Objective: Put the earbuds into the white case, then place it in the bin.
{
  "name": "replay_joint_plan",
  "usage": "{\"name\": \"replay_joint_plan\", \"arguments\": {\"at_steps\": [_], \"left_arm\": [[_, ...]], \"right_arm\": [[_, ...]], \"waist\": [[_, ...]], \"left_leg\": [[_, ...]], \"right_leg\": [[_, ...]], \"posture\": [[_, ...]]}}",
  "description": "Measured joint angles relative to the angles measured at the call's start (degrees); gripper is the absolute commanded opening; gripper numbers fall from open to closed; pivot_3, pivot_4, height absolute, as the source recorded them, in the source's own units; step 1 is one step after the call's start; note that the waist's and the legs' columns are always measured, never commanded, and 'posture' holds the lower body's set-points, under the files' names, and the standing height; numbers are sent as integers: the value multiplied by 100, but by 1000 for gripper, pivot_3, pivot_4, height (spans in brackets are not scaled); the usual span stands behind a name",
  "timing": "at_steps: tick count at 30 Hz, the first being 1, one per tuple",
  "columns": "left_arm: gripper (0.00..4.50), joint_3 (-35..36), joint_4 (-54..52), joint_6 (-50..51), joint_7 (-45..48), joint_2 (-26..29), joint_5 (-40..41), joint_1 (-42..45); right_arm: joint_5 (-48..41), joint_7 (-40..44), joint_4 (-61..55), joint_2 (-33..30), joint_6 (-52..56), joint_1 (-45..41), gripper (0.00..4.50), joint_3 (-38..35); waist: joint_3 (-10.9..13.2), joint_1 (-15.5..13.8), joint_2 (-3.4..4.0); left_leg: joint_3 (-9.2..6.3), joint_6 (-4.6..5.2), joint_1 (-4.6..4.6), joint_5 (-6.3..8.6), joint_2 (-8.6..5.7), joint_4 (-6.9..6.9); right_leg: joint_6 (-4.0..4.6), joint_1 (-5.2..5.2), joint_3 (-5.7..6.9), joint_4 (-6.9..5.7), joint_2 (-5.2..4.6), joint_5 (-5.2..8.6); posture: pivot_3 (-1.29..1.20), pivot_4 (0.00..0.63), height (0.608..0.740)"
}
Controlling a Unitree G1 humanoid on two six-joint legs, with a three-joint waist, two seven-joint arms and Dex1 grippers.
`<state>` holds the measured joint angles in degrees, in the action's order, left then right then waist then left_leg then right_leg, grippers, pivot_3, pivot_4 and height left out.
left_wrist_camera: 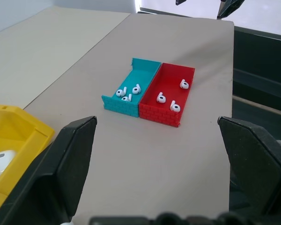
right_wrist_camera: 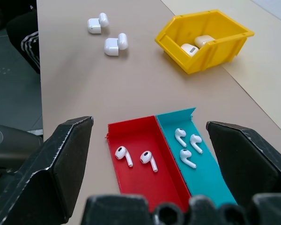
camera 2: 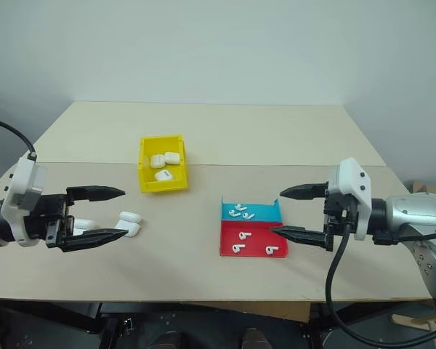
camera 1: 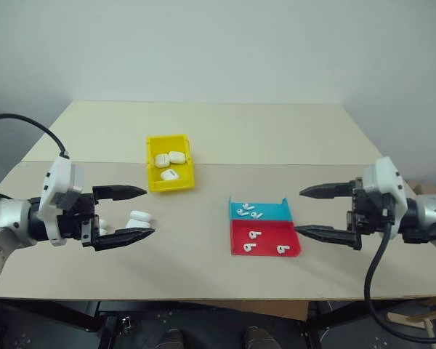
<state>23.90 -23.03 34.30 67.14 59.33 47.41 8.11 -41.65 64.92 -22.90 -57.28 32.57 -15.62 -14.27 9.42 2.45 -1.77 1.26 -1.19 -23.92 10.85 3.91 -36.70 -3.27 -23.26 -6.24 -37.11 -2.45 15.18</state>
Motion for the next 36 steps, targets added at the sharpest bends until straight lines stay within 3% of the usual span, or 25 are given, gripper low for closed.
{"name": "replay_joint_plan", "arguments": {"at_steps": [5, 10, 17, 20, 23, 26, 30, 36], "left_arm": [[4500, 32, -67, 358, -182, 141, 85, -10], [4500, 504, -221, 352, -178, 256, 47, -349], [4500, 880, -1124, 749, -1532, 259, -734, -757], [4500, 705, -1293, 1741, -2100, 752, -721, -599], [4500, 209, -1210, 3184, -2524, 1415, -340, 160], [4500, -761, -1009, 4611, -2571, 2205, 133, 1264], [4500, -1735, -764, 5498, -3041, 1746, 227, 2536], [4500, -3275, 1301, 5801, -4707, 1435, 424, 3863]], "right_arm": [[-7, -4, -7, 1, 0, 8, 4478, -1], [-16, -43, -22, 5, 2, 37, 4478, -10], [-16, -96, 5, 22, 12, -42, 4478, 6], [-27, -90, -8, 21, 43, -53, 4478, 0], [-66, -132, -39, 21, 128, 11, 4478, -13], [-171, -181, -82, 20, 242, 11, 4478, -34], [-207, -234, -123, 14, 293, 55, 4478, -66], [-241, -250, -123, -41, 408, 21, 4478, -78]], "waist": [[1, -2, -2], [1, 9, 0], [2, -5, -1], [7, -20, -10], [13, -21, -19], [21, -3, -23], [25, -9, -17], [26, 0, -18]], "left_leg": [[0, 0, 0, 0, 0, 0], [0, 0, 1, 0, 1, 1], [0, 0, 1, 0, 0, 0], [-6, 0, 1, 0, 0, 0], [-5, 0, 2, 0, -1, 0], [-4, 0, 1, 1, -6, 0], [-12, -2, -2, 2, -5, 4], [-20, -2, -4, 1, -8, 1]], "right_leg": [[-1, 0, 0, 0, 0, 1], [-1, -1, 0, -1, 0, 1], [1, 1, -1, 1, -1, -1], [-5, 0, 4, -1, 1, 2], [-15, 0, 3, 0, 0, 8], [-17, 1, 0, 0, -1, 9], [-16, -3, 6, -8, 5, 11], [-15, -3, 5, -9, 6, 10]], "posture": [[0, 150, 740], [0, 150, 740], [0, 150, 740], [0, 150, 740], [0, 150, 740], [0, 150, 740], [0, 150, 740], [0, 150, 740]]}}
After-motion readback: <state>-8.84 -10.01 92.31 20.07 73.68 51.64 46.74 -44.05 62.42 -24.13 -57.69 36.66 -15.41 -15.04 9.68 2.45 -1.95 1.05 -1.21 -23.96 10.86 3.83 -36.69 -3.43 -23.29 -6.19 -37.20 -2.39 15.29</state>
